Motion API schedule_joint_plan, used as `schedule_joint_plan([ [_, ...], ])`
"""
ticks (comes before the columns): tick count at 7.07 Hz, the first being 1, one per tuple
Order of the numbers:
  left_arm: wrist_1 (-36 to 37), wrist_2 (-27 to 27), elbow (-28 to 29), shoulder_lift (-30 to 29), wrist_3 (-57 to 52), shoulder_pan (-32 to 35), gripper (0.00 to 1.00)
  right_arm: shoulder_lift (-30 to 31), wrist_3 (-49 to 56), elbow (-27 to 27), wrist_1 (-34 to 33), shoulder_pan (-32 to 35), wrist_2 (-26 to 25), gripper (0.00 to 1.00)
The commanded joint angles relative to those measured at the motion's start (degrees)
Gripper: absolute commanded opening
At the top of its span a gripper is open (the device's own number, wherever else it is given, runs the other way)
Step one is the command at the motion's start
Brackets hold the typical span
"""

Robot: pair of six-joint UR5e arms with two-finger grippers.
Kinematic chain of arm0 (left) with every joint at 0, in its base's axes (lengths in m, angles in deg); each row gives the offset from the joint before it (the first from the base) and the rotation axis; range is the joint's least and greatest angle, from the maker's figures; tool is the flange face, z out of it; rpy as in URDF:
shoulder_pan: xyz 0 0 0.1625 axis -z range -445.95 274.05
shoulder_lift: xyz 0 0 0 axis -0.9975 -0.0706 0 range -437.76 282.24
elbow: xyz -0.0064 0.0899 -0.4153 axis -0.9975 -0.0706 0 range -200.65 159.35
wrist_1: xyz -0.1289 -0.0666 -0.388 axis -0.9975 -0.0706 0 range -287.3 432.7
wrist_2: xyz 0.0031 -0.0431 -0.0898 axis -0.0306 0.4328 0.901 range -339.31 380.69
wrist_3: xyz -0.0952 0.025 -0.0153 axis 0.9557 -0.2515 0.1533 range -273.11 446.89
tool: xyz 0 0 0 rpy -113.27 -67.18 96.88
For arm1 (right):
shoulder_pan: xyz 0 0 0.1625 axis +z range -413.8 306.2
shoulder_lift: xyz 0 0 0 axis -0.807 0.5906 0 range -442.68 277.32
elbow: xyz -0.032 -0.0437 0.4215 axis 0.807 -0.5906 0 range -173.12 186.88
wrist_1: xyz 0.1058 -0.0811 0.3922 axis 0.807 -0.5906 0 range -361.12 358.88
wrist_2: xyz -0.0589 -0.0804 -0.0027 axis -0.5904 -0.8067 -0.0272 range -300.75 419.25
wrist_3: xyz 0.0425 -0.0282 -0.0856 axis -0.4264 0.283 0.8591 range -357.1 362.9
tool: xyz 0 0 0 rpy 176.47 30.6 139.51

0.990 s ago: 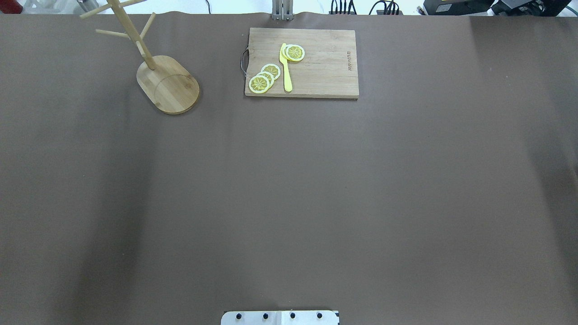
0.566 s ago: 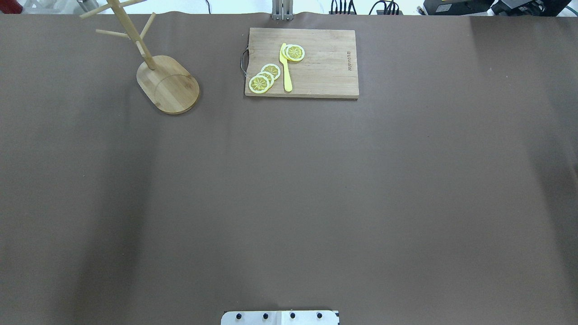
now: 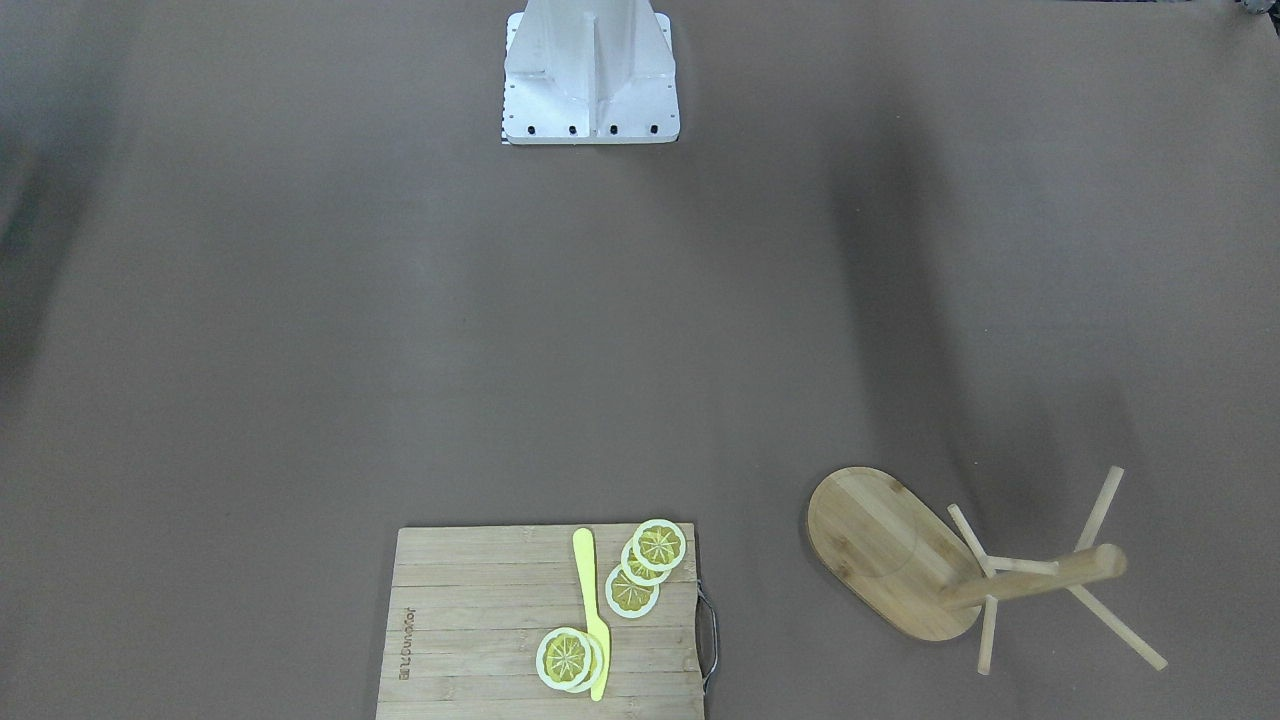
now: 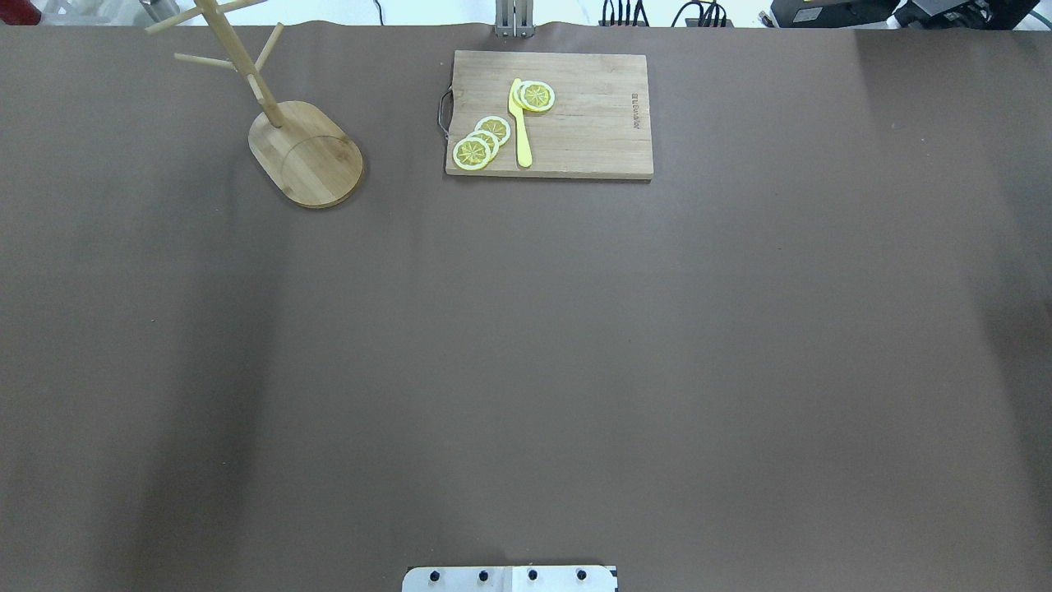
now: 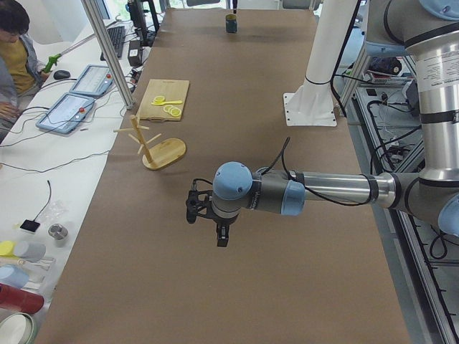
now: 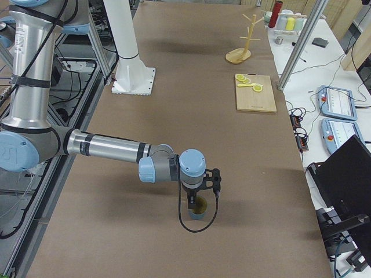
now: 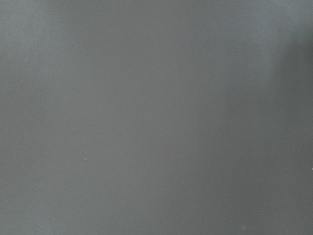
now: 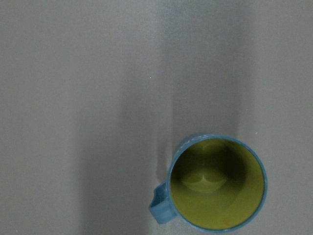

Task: Hang cup on storage rack

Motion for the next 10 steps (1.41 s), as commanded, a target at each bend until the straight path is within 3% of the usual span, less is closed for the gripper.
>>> schedule_joint_plan([
  [1,0.0,1.6,-0.2,-0.1,0.1,0.2,0.98,0.2,0.0,-1.4,0.3,0.0,-1.7,1.0],
  [2,0.0,1.6,-0.3,-0.1,0.1,0.2,0.98,-0.1,0.0,-2.3,0.3,0.0,-2.8,0.99],
  [5,-0.1,1.6,-0.5,-0.1,0.1,0.2,0.98,-7.2,-0.1,-14.7,0.2,0.0,-2.5,0.98],
  [6,-0.6,1.6,-0.5,-0.1,0.1,0.2,0.98,-8.4,-0.1,-16.3,0.3,0.0,-2.4,0.97],
  [7,-0.7,1.6,-0.6,-0.1,0.1,0.2,0.98,-8.6,-0.1,-16.8,0.2,0.0,-2.5,0.93],
  [9,-0.6,1.6,-1.3,-0.1,0.2,0.2,0.98,-9.0,0.0,-17.5,0.1,0.0,-2.6,0.7],
  [10,-0.6,1.6,-1.3,-0.1,0.2,0.2,0.98,-9.5,-0.1,-18.7,0.3,-0.1,-2.5,0.71],
])
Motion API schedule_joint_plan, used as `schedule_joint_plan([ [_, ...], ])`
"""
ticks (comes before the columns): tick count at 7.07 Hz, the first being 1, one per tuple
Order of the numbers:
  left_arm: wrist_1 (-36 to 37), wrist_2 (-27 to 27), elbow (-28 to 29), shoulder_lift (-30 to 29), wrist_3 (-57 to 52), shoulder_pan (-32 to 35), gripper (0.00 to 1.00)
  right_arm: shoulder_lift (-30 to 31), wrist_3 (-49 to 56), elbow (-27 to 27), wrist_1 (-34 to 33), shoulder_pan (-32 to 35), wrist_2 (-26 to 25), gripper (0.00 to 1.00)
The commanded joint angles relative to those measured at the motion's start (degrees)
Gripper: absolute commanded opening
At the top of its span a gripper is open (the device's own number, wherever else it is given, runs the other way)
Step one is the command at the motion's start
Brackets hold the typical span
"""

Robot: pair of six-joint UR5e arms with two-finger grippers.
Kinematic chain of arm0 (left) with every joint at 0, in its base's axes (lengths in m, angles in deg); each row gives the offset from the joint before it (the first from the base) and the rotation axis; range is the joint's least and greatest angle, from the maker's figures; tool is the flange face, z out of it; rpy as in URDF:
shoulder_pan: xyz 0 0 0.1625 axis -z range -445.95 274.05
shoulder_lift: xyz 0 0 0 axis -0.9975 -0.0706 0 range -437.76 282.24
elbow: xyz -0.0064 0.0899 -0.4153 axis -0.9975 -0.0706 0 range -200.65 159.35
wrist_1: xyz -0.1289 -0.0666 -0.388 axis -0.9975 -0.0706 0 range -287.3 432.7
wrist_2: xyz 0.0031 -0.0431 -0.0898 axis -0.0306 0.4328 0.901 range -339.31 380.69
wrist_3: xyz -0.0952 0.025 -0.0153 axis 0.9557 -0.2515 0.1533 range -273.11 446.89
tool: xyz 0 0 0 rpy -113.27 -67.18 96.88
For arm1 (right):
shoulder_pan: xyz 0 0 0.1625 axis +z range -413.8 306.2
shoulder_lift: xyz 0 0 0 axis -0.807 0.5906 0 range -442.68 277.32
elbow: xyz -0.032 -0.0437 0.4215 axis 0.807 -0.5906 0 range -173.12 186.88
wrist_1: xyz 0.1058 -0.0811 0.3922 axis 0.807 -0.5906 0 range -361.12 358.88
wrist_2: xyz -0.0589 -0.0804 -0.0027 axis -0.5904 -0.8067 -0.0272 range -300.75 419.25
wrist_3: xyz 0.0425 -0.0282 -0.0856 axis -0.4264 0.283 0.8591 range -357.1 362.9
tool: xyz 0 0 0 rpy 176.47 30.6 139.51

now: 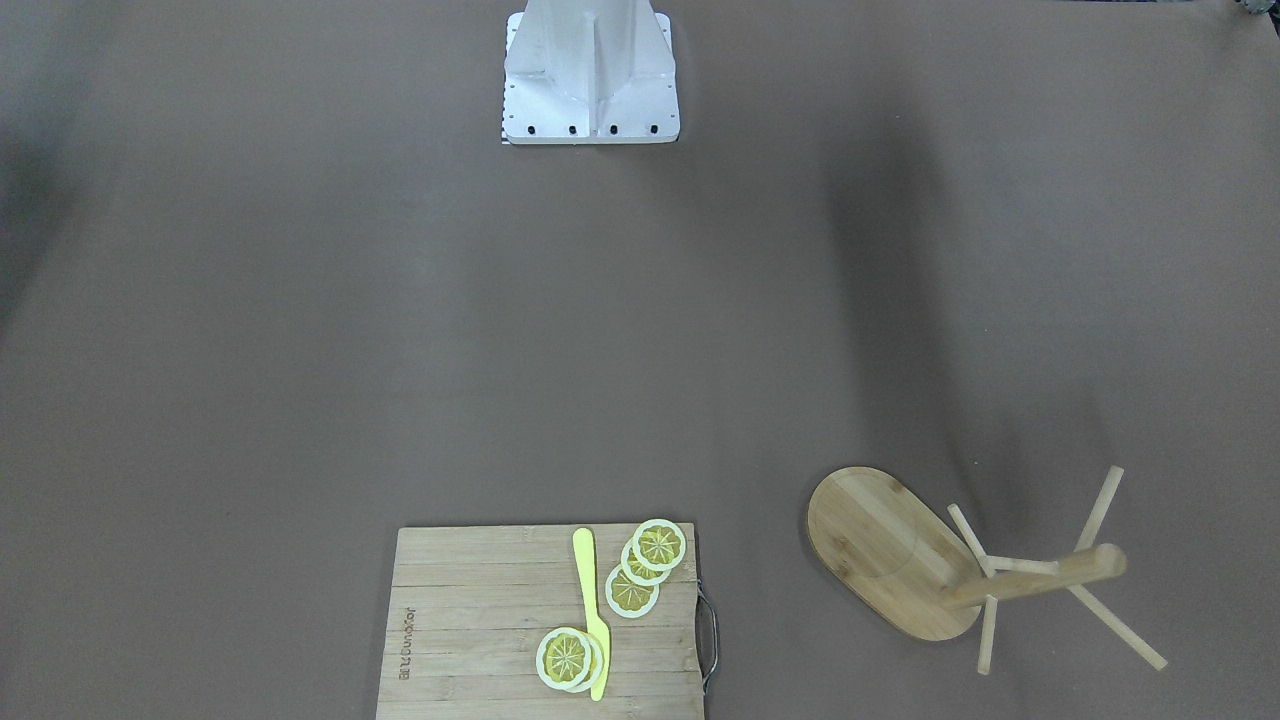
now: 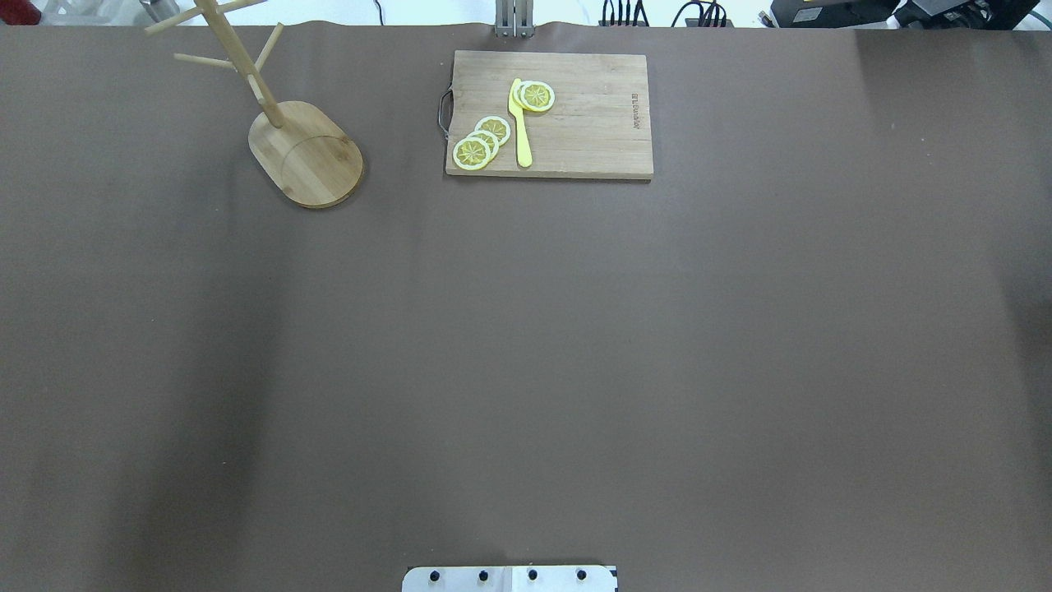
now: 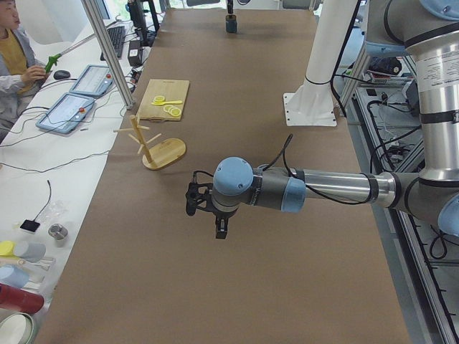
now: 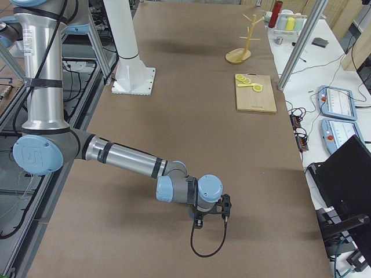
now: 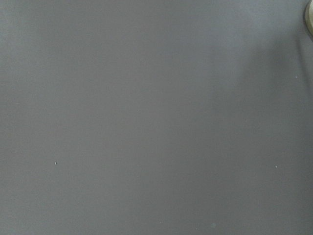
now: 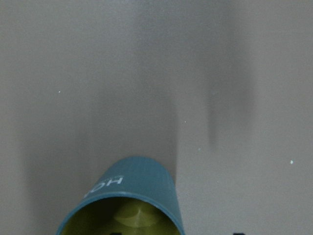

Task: Hang cup on storage rack

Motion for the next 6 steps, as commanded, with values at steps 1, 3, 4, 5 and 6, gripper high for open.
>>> schedule_joint_plan([
  [1,0.0,0.0,-0.1,0.0,0.0,0.1,0.98,-0.5,0.0,-1.2,0.1,-0.1,0.0,0.69],
  [3,0.0,0.0,-0.1,0.0,0.0,0.1,0.98,-1.1,-0.4,-1.8,0.1,-0.1,0.2,0.22],
  [4,-0.1,0.0,-0.2,0.0,0.0,0.1,0.98,-1.2,-0.5,-1.8,0.0,-0.1,0.2,0.0],
  [5,-0.1,0.0,-0.3,0.1,0.0,0.1,0.98,-1.3,-0.5,-1.3,-0.1,-0.1,0.5,0.0],
  [6,-0.2,0.1,-0.4,0.0,-0.1,0.1,0.98,-3.3,-3.9,0.3,-0.6,-0.1,4.3,0.0],
])
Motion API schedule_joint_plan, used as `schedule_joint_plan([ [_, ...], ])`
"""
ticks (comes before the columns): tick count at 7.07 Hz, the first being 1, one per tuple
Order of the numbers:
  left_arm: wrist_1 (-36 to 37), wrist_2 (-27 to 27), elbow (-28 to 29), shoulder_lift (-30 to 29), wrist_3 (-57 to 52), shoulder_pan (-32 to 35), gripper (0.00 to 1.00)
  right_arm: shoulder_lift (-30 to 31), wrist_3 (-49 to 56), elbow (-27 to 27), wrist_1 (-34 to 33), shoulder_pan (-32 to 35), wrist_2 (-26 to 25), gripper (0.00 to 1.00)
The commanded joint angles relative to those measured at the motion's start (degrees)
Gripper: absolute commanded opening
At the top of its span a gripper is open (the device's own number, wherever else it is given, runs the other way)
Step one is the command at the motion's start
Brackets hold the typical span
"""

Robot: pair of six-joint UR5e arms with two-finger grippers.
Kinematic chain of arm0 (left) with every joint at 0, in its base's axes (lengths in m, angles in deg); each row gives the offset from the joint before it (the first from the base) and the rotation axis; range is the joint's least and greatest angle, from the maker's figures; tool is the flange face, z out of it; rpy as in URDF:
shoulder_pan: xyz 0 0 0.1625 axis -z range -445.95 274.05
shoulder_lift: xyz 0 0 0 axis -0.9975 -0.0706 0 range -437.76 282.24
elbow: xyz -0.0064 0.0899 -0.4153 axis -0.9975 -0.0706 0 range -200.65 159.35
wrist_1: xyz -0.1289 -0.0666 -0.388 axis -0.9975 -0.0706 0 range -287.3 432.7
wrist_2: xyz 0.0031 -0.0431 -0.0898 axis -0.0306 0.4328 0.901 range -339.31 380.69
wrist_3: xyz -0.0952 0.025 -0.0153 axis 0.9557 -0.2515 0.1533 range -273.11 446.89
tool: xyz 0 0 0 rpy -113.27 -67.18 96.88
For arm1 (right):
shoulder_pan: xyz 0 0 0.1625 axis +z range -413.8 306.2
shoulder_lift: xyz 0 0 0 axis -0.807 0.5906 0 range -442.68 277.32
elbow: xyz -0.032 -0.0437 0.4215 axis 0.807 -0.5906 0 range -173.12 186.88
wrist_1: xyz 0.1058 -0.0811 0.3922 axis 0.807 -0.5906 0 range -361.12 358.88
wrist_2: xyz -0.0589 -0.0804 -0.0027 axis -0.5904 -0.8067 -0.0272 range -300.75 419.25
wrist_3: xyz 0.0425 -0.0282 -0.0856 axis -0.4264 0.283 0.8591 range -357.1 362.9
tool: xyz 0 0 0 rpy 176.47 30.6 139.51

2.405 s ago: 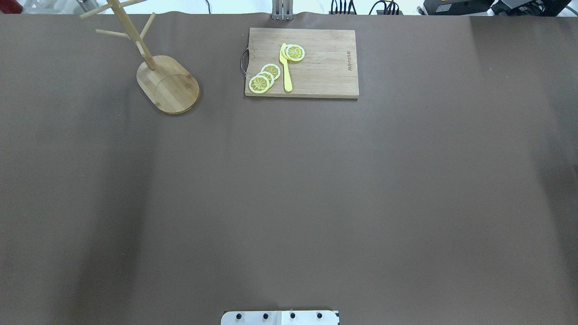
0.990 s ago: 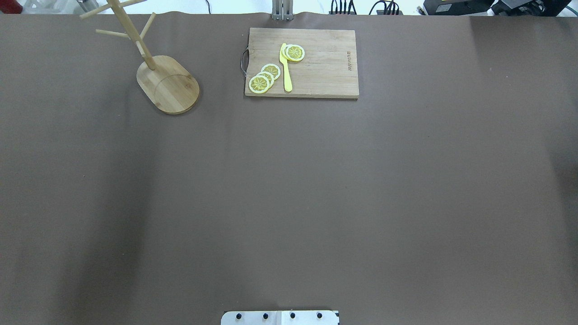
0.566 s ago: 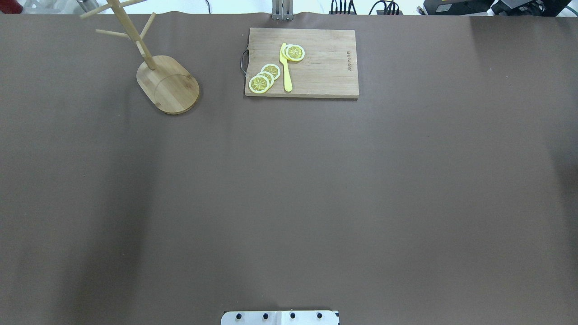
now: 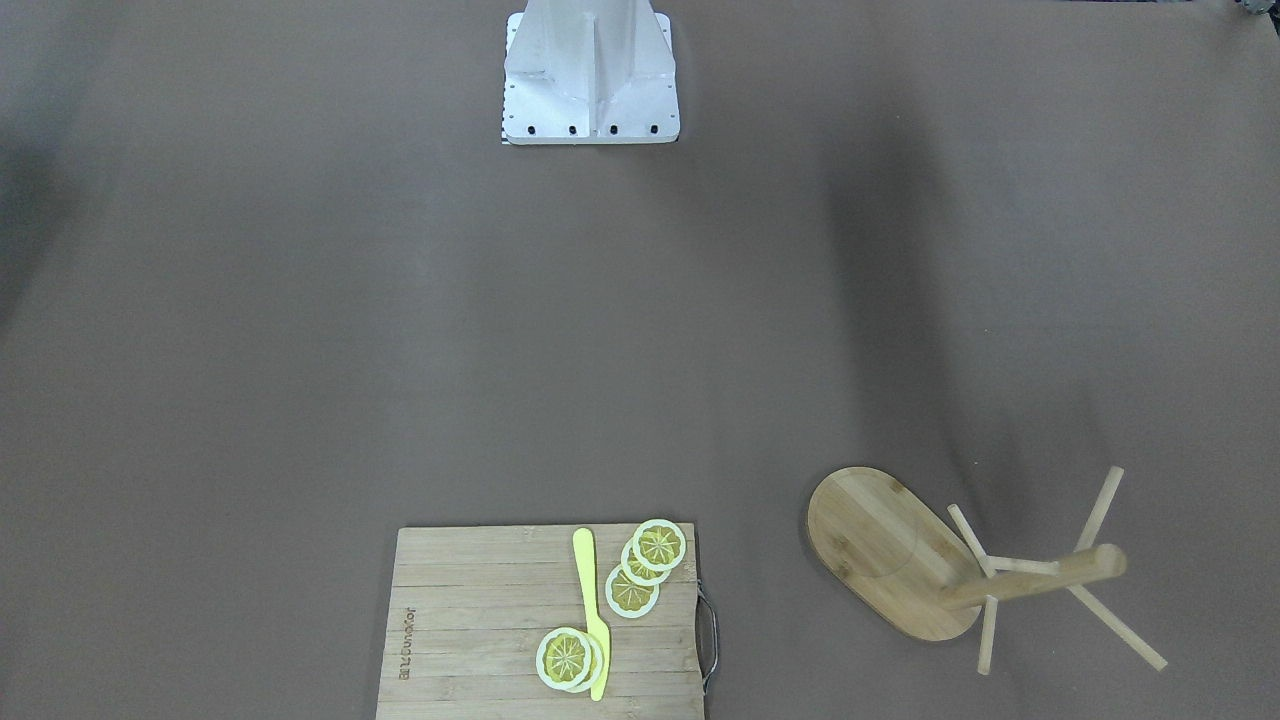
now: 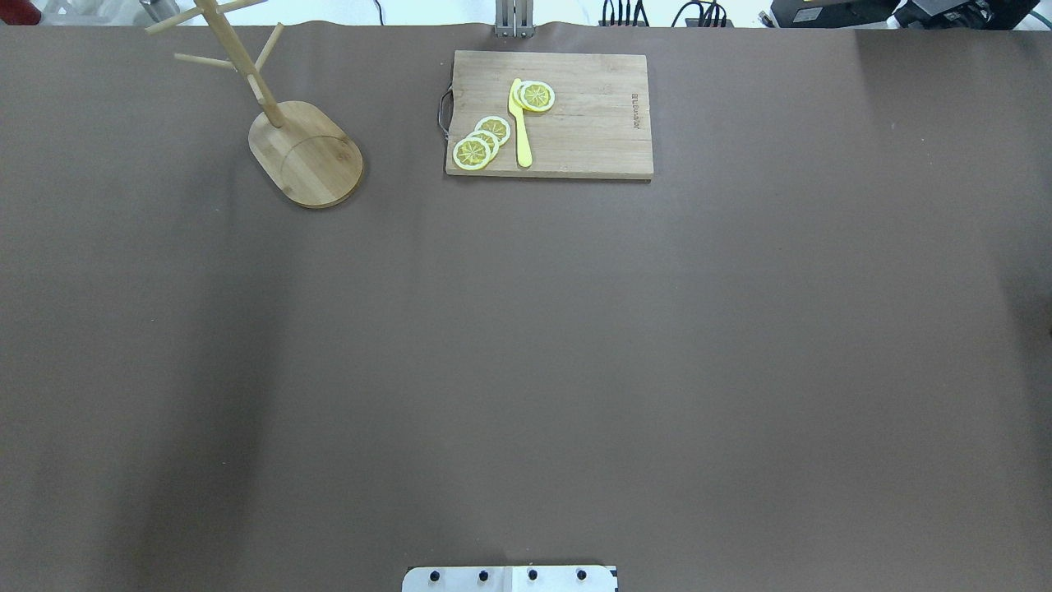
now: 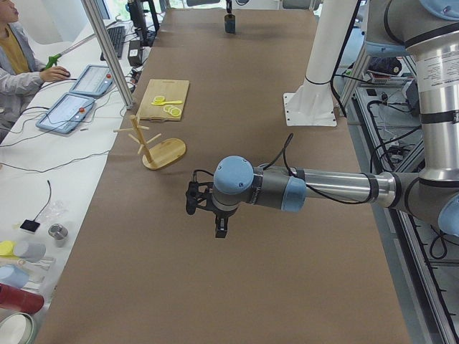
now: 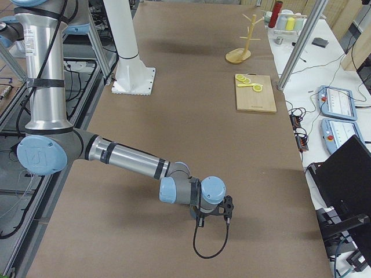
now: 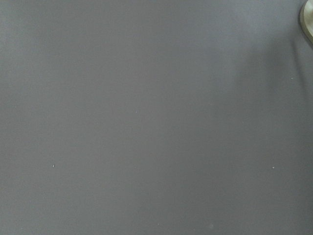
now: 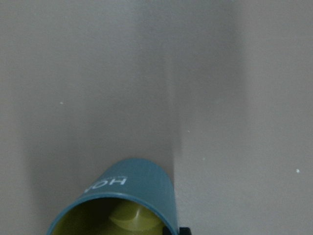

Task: Hang cup on storage rack

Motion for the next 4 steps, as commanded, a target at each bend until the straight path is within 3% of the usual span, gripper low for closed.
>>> schedule_joint_plan([
  [1,-0.2,1.3,-0.1,0.1,-0.2,0.0,0.98,-2.4,-5.7,4.8,-0.5,-1.4,5.7,0.0],
  [4,-0.1,2.3,-0.1,0.1,-0.1,-0.1,0.98,-3.1,-7.0,18.4,-0.4,-10.4,5.1,0.0],
])
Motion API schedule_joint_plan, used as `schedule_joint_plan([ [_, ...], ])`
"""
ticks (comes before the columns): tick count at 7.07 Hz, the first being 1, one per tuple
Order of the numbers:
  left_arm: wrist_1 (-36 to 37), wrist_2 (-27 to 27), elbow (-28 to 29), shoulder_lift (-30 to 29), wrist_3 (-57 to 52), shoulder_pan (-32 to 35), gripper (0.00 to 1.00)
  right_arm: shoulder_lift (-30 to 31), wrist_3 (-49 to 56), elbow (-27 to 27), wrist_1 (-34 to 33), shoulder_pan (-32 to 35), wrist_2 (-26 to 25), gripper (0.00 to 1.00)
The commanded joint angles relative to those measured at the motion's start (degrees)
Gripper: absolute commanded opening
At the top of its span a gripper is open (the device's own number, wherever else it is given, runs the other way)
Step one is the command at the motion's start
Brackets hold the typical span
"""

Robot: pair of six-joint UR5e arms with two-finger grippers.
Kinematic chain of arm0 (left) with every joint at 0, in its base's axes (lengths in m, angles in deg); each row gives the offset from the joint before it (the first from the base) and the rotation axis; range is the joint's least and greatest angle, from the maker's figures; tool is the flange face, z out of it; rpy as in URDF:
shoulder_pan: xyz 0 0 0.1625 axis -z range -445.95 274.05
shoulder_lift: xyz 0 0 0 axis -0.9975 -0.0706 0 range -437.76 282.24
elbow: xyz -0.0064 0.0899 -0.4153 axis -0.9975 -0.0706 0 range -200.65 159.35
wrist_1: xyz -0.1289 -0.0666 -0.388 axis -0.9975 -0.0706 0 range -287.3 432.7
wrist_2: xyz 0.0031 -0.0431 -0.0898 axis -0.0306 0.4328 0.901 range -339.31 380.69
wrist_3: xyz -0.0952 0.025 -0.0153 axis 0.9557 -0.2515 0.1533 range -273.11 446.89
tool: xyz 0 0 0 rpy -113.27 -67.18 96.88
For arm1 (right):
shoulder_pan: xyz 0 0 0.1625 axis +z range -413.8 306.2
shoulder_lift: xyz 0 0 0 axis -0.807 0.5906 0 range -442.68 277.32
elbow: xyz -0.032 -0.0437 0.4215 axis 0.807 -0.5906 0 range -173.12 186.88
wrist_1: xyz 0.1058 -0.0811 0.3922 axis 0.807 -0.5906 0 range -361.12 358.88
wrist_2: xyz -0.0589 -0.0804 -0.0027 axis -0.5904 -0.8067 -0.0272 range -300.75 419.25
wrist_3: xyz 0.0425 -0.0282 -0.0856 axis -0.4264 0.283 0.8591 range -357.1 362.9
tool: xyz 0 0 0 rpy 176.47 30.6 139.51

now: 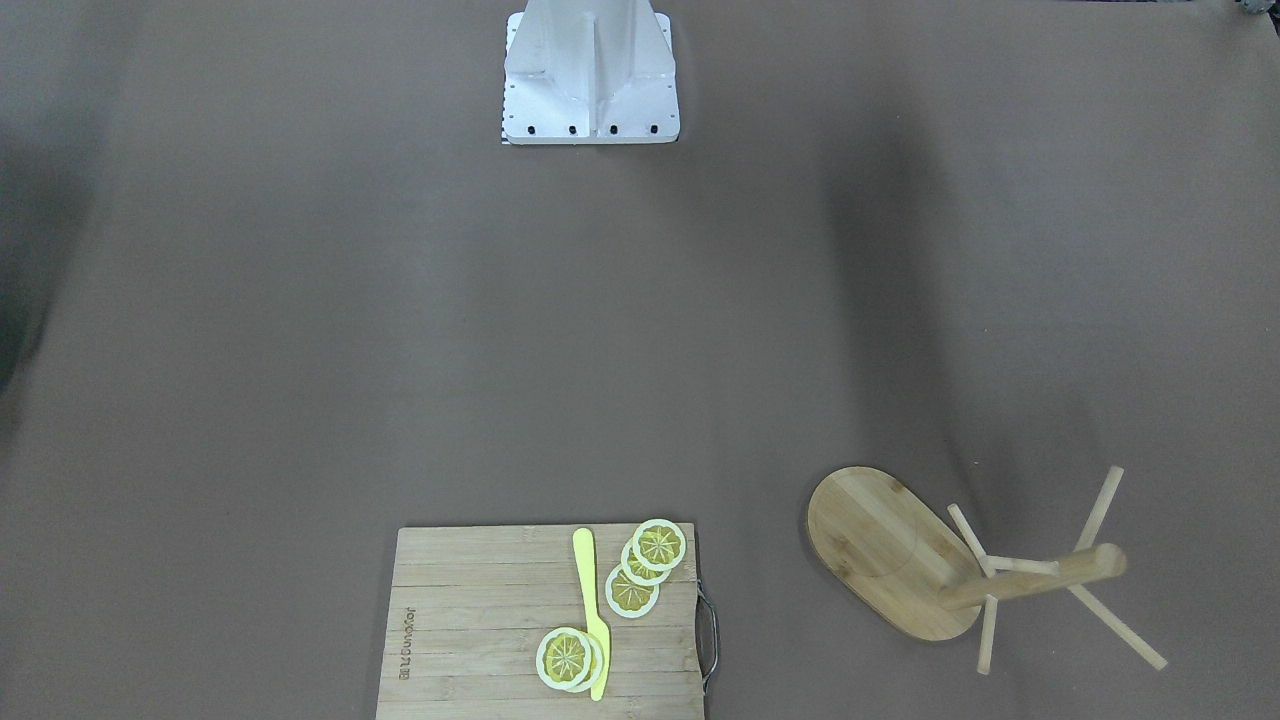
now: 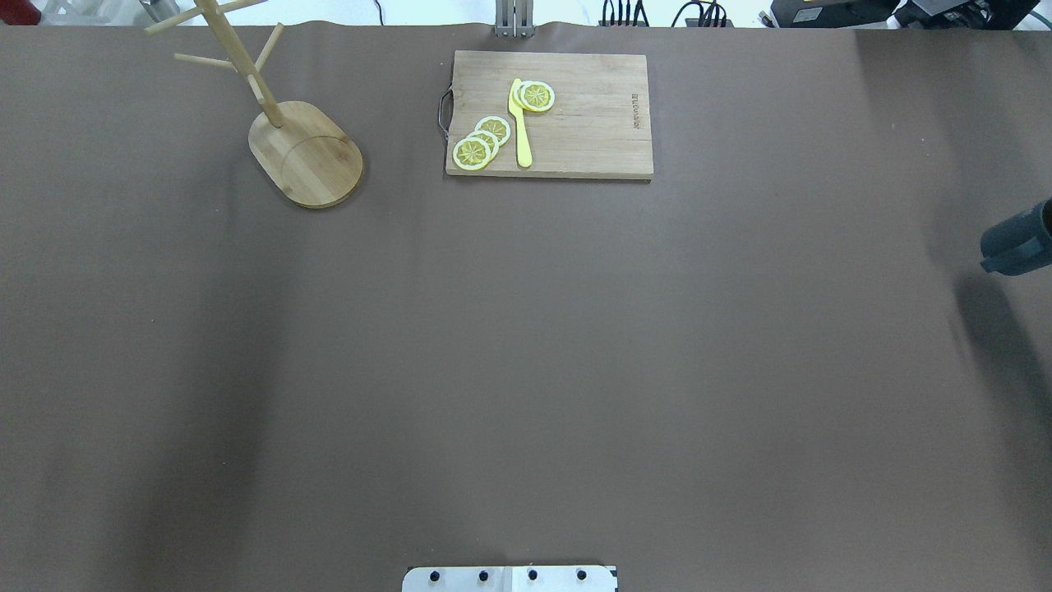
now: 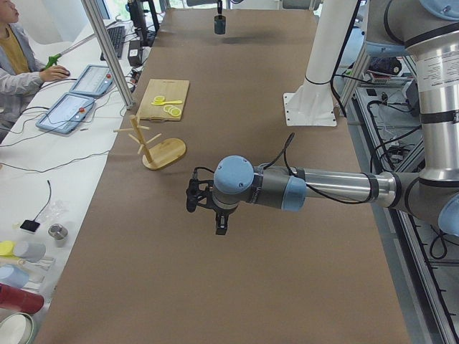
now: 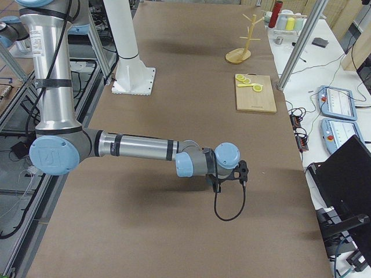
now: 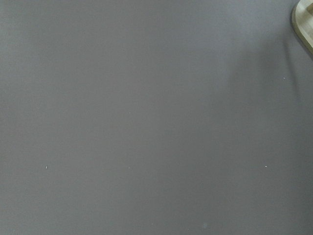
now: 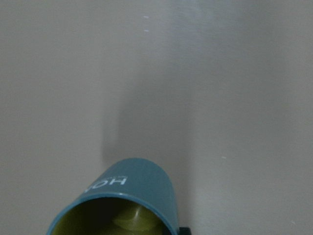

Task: Hang cup on storage rack
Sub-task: 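Carry the teal mug with the right gripper toward the table center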

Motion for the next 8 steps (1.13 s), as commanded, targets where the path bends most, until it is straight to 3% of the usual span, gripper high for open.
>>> schedule_joint_plan([
  [1,0.1,0.2,0.1,0.0,0.1,-0.1,0.98,-3.9,-5.5,7.8,-0.1,-8.8,-2.0,0.0],
  [4,0.0,0.3,0.0,-0.1,0.1,-0.1,0.98,-14.5,-11.3,9.5,-0.2,-19.4,-4.1,0.0],
  [8,0.1,1.8,0.2,-0.2,0.2,-0.2,0.98,-26.2,-26.9,9.5,-0.2,-35.7,-16.4,0.0],
])
